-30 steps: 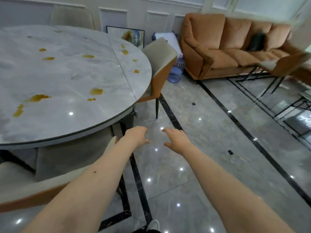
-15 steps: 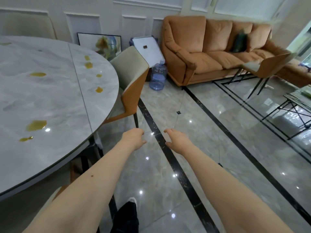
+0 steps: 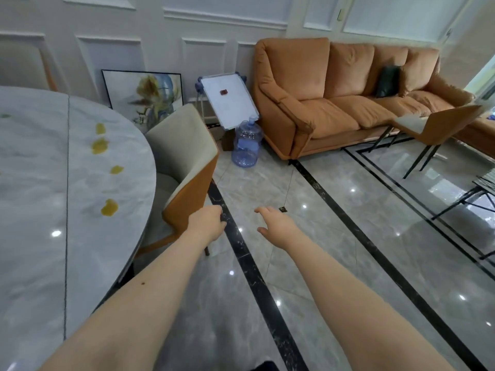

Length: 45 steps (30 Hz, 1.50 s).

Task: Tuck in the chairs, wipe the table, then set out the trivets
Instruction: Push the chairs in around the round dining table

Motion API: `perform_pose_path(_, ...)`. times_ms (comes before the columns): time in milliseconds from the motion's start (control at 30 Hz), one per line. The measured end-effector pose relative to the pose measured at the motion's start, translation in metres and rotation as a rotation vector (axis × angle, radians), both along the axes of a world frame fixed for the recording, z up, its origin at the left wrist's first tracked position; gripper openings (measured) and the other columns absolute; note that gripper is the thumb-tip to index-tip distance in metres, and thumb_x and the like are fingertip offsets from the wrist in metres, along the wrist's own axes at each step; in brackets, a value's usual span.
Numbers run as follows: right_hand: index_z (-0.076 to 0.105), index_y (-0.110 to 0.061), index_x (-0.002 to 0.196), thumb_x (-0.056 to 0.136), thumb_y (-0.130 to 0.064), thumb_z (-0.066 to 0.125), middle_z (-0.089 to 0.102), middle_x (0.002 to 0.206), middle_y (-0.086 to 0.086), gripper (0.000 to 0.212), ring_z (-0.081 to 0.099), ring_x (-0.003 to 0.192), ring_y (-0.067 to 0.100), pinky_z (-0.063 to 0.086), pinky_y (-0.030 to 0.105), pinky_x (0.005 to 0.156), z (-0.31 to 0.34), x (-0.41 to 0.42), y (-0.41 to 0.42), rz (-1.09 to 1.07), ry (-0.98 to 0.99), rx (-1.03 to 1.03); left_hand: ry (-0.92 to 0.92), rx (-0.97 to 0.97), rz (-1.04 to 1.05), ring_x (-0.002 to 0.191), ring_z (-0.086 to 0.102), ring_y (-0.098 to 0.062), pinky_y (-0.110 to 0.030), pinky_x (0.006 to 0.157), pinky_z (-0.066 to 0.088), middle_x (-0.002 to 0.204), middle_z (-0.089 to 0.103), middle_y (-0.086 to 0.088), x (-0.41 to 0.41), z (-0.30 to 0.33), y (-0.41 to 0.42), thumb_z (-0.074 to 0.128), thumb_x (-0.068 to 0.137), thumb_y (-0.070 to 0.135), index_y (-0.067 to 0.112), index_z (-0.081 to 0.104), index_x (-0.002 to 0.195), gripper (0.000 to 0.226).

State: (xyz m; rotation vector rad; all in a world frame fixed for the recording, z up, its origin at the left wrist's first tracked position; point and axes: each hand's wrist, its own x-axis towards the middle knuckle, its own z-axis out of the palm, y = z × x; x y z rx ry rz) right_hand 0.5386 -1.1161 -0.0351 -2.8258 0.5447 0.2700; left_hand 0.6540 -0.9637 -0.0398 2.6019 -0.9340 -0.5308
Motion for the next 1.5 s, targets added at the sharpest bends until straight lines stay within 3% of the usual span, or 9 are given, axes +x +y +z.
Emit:
perform_pose_path(300,0.033,-0.018,0.144,0.094,-0.022,0.056,0.042,0.145,0.006,0.055,0.046,0.127,0.026,0.038,0.034,0.103,-0.011,0.155,-0.171,0.146,0.003,0.012,-0.186,-0.262,0.370,0.088,0.061,-0.024,-0.037,0.082,0.053,0.100,0.063,-0.008,0.119,-0.011,-0.149,0.055,0.090,0.023,0.010,0.055,0.105,0.019)
perform_pose_path(467,0.036,-0.017,0.142,0.092,-0.020,0.057,0.047,0.140,0.009,0.054,0.049,0.123,0.029,0.041,0.038,0.102,0.001,0.248,-0.223,0.322,-0.033,0.004,-0.213,-0.256,0.596,0.088,0.053,-0.021,-0.031,0.066,0.040,0.097,0.056,-0.006,0.179,-0.005,-0.195,0.054,0.090,0.024,0.012,0.051,0.103,0.018)
perform_pose_path(600,0.034,-0.015,0.144,0.092,-0.020,0.056,0.044,0.142,0.009,0.056,0.044,0.128,0.027,0.036,0.036,0.104,-0.004,0.319,-0.233,0.496,-0.037,0.031,-0.189,-0.149,0.703,0.105,0.053,-0.029,-0.037,0.075,0.043,0.112,0.056,-0.010,0.222,-0.009,-0.213,0.055,0.090,0.032,0.010,0.047,0.117,0.036)
perform_pose_path(767,0.032,-0.016,0.144,0.092,-0.020,0.057,0.044,0.141,0.008,0.058,0.043,0.128,0.026,0.036,0.039,0.105,-0.019,0.412,-0.236,0.698,-0.081,-0.013,-0.051,-0.083,0.838,0.103,0.056,-0.031,-0.039,0.079,0.048,0.112,0.058,-0.011,0.277,-0.028,-0.222,0.056,0.085,0.044,0.010,0.048,0.116,0.046)
perform_pose_path(900,0.030,-0.016,0.144,0.088,-0.017,0.061,0.037,0.145,0.006,0.064,0.035,0.133,0.025,0.024,0.036,0.110,-0.028,0.486,-0.231,0.870,-0.103,-0.098,0.101,-0.022,0.936,0.100,0.059,-0.028,-0.028,0.071,0.041,0.108,0.058,-0.008,0.308,-0.046,-0.230,0.054,0.086,0.046,0.008,0.052,0.110,0.045)
perform_pose_path(1033,0.033,-0.017,0.142,0.081,-0.015,0.067,0.033,0.148,0.004,0.070,0.029,0.136,0.022,0.014,0.034,0.112,-0.033,0.534,-0.219,1.122,-0.143,-0.211,0.117,0.086,0.955,0.095,0.061,-0.024,-0.026,0.067,0.040,0.104,0.062,-0.007,0.330,-0.051,-0.239,0.054,0.088,0.039,0.010,0.057,0.101,0.032)
perform_pose_path(1267,0.044,-0.021,0.136,0.080,-0.023,0.069,0.040,0.141,0.002,0.061,0.027,0.138,0.020,-0.003,0.046,0.117,-0.047,0.589,-0.192,1.407,0.004,-0.251,0.196,0.177,0.904,0.096,0.059,-0.023,-0.027,0.067,0.038,0.109,0.060,-0.005,0.344,-0.050,-0.238,0.051,0.089,0.043,0.012,0.054,0.109,0.038)
perform_pose_path(1367,0.049,-0.026,0.129,0.078,-0.033,0.072,0.049,0.135,-0.001,0.056,0.038,0.130,0.020,0.004,0.043,0.117,-0.055,0.606,-0.188,1.543,0.048,-0.282,0.281,0.213,0.938,0.099,0.059,-0.025,-0.030,0.072,0.042,0.110,0.059,-0.006,0.348,-0.046,-0.240,0.054,0.086,0.048,0.012,0.054,0.112,0.045)
perform_pose_path(1500,0.050,-0.029,0.124,0.079,-0.034,0.071,0.055,0.127,-0.003,0.050,0.046,0.121,0.021,0.022,0.039,0.109,-0.061,0.618,-0.188,1.690,-0.025,-0.304,0.317,0.247,1.046,0.107,0.058,-0.027,-0.034,0.085,0.048,0.117,0.061,-0.006,0.349,-0.044,-0.244,0.060,0.081,0.046,0.016,0.056,0.116,0.047)
